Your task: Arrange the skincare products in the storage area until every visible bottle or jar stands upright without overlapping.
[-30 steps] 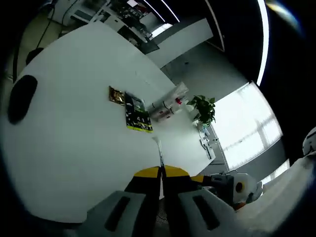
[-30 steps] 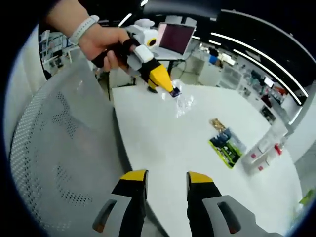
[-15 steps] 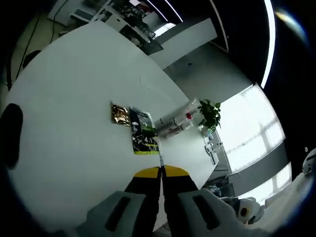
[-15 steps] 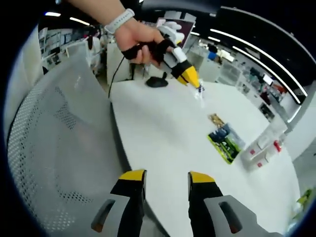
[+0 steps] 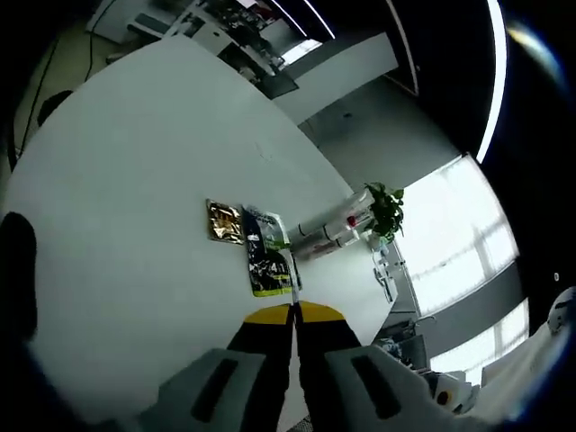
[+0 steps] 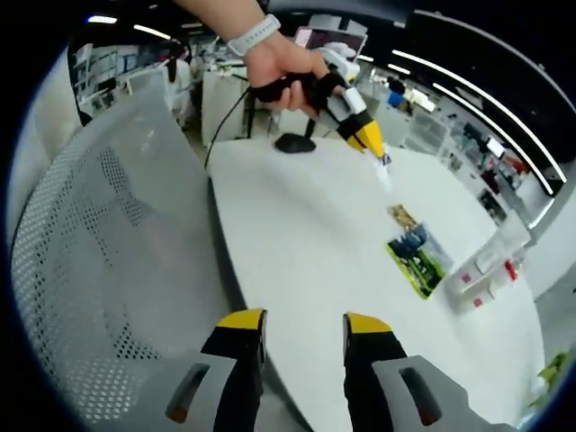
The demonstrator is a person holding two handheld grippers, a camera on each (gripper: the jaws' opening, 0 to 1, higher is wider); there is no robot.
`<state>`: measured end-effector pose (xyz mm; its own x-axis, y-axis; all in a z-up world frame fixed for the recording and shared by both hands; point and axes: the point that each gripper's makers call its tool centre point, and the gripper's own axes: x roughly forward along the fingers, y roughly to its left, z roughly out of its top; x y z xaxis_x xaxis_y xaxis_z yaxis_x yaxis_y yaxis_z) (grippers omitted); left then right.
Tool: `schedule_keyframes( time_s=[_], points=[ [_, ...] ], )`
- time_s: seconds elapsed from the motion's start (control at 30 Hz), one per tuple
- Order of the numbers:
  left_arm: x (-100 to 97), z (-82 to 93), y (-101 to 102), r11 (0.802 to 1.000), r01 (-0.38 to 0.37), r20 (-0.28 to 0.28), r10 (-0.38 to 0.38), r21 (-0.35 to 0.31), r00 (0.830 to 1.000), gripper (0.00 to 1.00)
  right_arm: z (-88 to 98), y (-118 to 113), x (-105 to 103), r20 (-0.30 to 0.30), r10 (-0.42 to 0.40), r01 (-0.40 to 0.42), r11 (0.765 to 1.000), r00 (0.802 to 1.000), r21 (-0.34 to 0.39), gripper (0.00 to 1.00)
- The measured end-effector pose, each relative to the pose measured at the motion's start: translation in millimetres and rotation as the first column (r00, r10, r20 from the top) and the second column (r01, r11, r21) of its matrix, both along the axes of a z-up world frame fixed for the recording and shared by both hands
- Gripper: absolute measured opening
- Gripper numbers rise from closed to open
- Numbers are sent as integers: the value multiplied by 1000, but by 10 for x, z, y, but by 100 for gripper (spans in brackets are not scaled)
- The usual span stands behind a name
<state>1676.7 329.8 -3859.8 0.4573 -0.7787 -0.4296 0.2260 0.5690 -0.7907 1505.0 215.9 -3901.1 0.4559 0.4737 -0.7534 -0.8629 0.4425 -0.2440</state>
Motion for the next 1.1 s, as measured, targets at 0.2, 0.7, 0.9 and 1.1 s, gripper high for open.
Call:
schedule_keyframes(
  time_s=[0.2,0.7,0.9,1.1],
  points=[
    [84,-77,149,1000,-11,-14,11,12,1000,0,-17,-8,-12,-5,6,-6,1000,1000,-10,32],
    [416,-454,-11,999,41,-77,-41,-6,996,0,-184,-63,-55,-49,-12,9,998,999,-61,34],
    [481,-608,-102,998,64,-106,-65,-11,992,0,-214,-86,-59,-56,-18,14,997,998,-73,33],
    [514,-727,-173,996,89,-120,-90,-12,989,0,-237,-80,-80,-72,-14,8,997,997,-76,33]
  ],
)
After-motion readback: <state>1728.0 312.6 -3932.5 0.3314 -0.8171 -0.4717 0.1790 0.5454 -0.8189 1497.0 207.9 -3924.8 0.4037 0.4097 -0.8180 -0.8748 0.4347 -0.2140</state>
